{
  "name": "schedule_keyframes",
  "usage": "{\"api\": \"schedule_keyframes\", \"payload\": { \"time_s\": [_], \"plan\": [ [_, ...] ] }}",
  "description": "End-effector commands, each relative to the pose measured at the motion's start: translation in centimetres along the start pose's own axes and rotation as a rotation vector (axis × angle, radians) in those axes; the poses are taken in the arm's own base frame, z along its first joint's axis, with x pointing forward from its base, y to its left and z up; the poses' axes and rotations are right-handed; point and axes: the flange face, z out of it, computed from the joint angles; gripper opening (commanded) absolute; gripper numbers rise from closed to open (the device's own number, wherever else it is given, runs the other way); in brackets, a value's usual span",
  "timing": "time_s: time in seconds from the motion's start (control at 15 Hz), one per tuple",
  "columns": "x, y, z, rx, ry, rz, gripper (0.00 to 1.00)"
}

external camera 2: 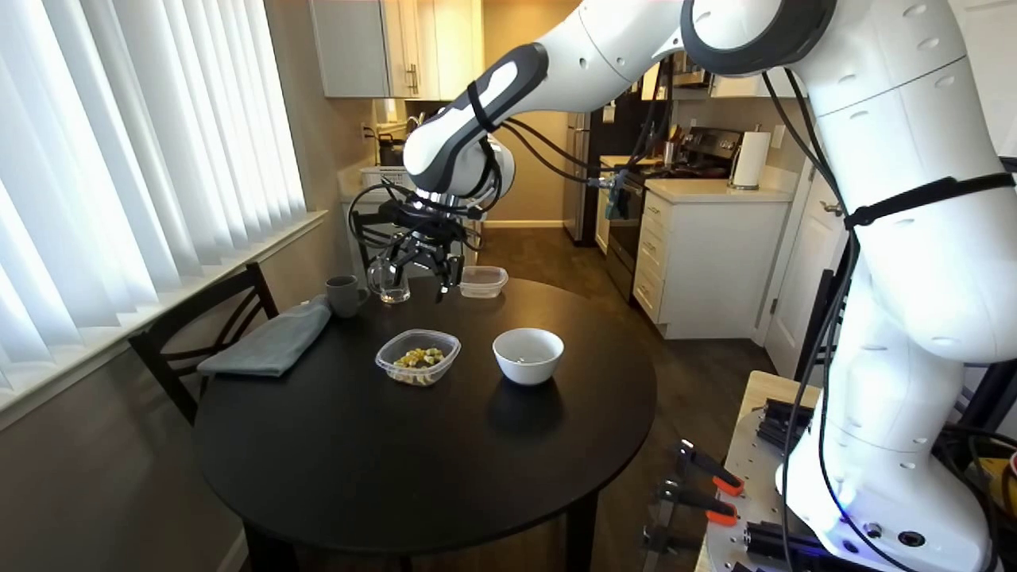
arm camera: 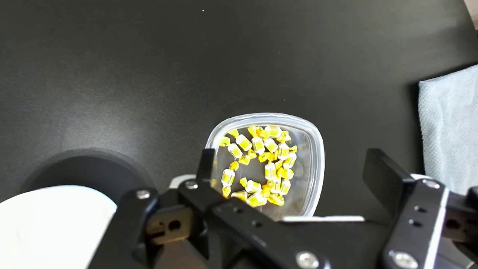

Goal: Transfer the candy to the white bowl

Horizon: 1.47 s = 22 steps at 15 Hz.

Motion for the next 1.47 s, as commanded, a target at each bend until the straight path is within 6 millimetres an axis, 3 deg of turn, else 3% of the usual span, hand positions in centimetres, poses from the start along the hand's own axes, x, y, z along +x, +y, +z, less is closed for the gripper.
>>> {"api": "schedule_keyframes", "payload": {
  "time_s": [0.0,0.13,0.67,1.0,1.4],
  "plan": [
    [0.0,0.0,0.0,-0.001,0.0,0.0,1.0],
    [0.4,-0.4,0.6,0.008,0.022,0.041,1.0],
    [5.2,0.6,7.3,-0.126,0.134,0.311,1.0],
    [6.3,0.8,11.8,-0.228,0.225,0.355,1.0],
    [7.1,0.4,14.6,-0.284,0.258,0.403,1.0]
  ]
}}
